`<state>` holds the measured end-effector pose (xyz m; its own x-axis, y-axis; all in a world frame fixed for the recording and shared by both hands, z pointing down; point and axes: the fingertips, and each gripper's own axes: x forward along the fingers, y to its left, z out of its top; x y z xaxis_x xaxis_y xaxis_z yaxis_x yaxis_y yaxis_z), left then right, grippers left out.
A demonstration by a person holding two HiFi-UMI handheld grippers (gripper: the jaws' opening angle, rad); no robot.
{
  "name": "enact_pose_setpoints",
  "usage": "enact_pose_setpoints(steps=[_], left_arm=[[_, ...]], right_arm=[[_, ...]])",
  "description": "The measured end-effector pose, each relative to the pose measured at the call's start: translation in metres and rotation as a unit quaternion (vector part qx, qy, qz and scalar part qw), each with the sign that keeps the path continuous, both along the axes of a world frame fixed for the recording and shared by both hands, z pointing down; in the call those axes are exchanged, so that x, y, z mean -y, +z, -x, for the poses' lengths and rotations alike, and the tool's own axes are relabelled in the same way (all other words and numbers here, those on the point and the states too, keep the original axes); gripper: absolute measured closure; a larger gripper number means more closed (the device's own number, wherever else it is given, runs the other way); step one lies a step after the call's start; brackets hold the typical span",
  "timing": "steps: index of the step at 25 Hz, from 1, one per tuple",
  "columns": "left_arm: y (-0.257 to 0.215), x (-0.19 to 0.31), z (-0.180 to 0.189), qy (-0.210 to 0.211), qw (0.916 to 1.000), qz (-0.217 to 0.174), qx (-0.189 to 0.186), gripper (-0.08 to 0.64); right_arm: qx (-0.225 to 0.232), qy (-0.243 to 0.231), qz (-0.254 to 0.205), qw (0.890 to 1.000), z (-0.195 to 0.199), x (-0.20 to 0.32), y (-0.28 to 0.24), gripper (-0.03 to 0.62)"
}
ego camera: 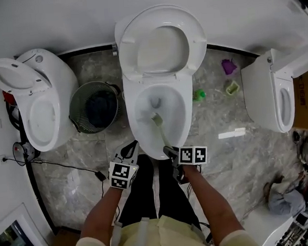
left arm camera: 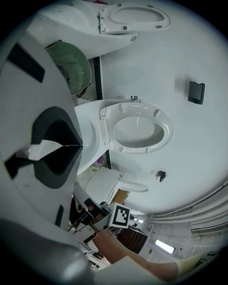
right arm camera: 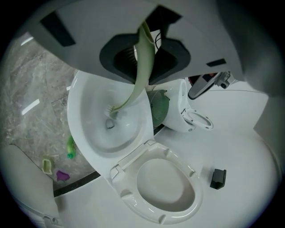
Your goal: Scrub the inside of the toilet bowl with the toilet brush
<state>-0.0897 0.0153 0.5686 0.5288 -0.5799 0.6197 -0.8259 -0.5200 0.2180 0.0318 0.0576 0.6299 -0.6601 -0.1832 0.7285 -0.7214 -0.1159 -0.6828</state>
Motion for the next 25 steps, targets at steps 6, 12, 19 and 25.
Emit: enact_pose_setpoints(steps=[6, 12, 19, 25], left_arm=[[0.027, -0.011, -0.012, -0.021, 0.9996, 0.017, 0.012, 0.546], [0.047, -0.007, -0.022, -0.048, 0.9984, 0.025, 0.017, 0.546], [0.051, 0.010, -0.032, -0.043, 0.9987, 0.022, 0.015, 0.546], [0.055, 0.017, -0.029, -0.049, 0.9984, 0.022, 0.016, 0.546]], right_arm=[[0.003, -0.008, 0.008, 1.000, -0.011, 0.006, 0.022, 0.509], [-0.003, -0.015, 0.028, 0.999, -0.017, -0.002, 0.041, 0.511], [0.037, -0.007, 0.043, 0.998, -0.010, 0.001, 0.043, 0.511], [0.061, -0.005, 0.039, 0.997, -0.004, 0.010, 0.038, 0.512]])
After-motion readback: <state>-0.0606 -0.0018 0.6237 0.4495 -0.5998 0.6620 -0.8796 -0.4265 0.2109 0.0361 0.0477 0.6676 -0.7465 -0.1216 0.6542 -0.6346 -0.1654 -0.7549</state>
